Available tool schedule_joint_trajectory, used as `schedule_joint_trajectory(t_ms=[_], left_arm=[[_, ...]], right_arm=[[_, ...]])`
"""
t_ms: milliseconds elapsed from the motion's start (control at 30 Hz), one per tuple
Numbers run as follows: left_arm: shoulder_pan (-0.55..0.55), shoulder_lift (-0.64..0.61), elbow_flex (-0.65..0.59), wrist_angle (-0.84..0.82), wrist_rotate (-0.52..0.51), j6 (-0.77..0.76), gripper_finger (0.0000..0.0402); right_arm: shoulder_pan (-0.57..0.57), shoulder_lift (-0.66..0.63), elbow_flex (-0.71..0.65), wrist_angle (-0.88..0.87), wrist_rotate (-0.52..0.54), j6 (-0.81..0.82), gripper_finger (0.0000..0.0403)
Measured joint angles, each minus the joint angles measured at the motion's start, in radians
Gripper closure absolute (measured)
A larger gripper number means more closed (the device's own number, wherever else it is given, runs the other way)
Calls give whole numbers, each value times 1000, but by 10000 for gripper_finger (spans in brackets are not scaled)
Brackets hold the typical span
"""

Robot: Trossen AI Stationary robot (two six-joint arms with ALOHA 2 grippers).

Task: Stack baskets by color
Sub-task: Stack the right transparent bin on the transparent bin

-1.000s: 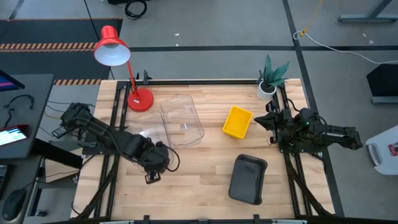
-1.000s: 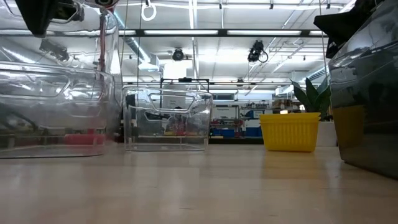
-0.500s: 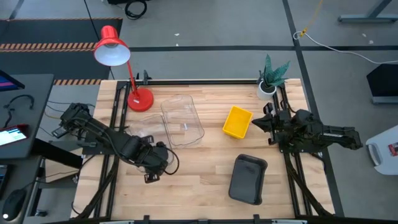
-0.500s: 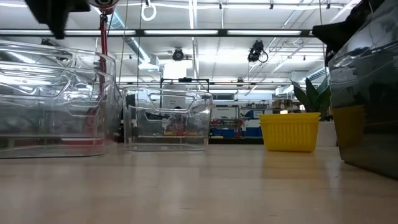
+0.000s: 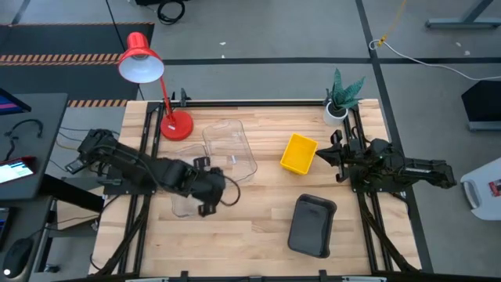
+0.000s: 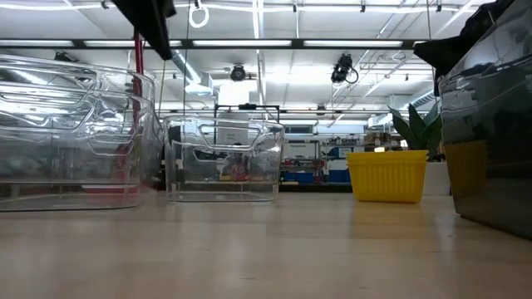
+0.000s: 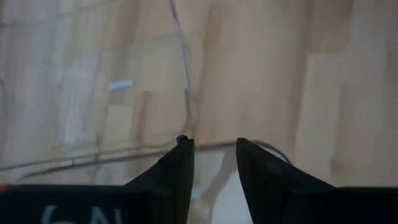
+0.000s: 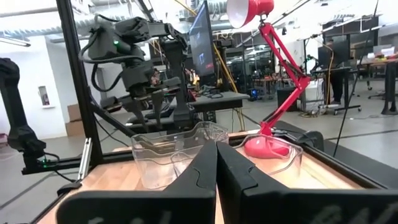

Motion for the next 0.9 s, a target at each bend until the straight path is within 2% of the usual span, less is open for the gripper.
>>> schedule_joint_trajectory(t_ms=[300, 400, 567, 700, 900], left_arm=[[138, 106, 0, 135, 33, 114, 290], [166, 160, 0, 172, 41, 136, 275], [206, 211, 0, 208, 48, 151, 226], [232, 226, -1, 226, 110, 167, 194], [262, 256, -1, 243, 144, 167, 192]], right_arm=[[0, 0, 0, 0, 0, 8, 384], [0, 0, 0, 0, 0, 8, 384], [0, 0, 0, 0, 0, 8, 386], [0, 0, 0, 0, 0, 8, 385], [0, 0, 0, 2, 0, 8, 385]])
